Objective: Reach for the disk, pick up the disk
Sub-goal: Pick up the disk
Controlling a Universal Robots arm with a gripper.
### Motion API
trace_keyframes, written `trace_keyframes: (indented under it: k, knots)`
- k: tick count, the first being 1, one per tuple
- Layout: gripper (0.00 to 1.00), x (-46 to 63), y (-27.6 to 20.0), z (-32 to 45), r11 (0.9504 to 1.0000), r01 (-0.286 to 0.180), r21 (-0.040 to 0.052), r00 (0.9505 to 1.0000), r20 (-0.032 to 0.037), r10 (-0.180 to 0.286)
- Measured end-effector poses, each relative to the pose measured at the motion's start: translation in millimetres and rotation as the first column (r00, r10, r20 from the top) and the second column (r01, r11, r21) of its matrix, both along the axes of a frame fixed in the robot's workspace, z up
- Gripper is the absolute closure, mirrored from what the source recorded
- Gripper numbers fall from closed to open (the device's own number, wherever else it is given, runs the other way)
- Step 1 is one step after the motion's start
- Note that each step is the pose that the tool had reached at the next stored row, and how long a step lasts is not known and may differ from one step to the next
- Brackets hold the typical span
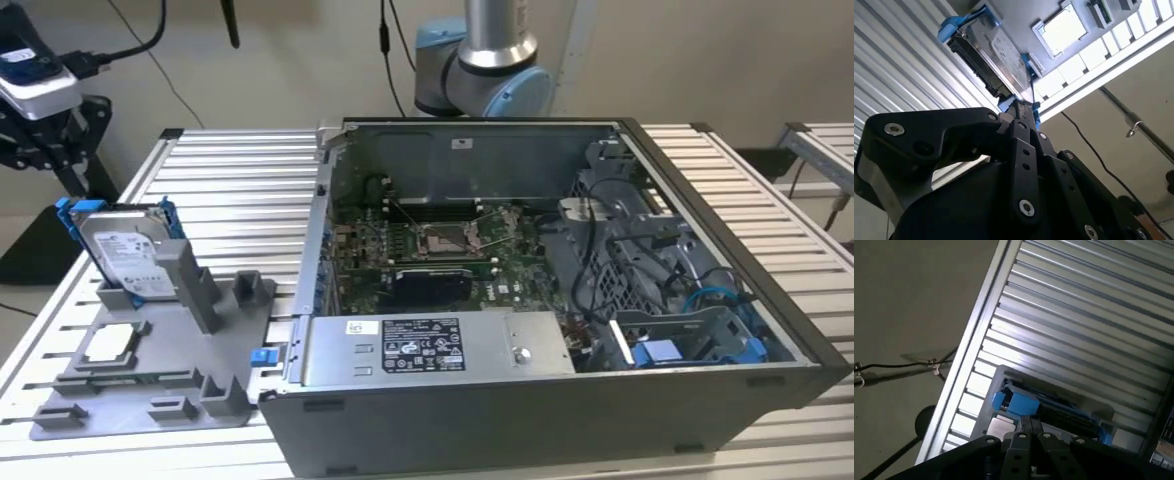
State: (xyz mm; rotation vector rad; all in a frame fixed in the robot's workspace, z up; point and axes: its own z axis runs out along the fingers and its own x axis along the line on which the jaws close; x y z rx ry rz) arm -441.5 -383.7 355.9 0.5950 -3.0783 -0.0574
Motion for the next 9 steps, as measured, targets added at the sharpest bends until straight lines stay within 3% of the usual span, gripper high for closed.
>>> trace_keyframes:
  k: [5, 9]
  knots:
    - [1.00, 0.0, 0.0, 0.0, 0.9960, -0.090, -0.0003, 0.9960, 0.0001, 0.090]
    - [1.00, 0.0, 0.0, 0.0, 0.9865, -0.163, -0.0003, 0.9865, 0.0002, 0.163]
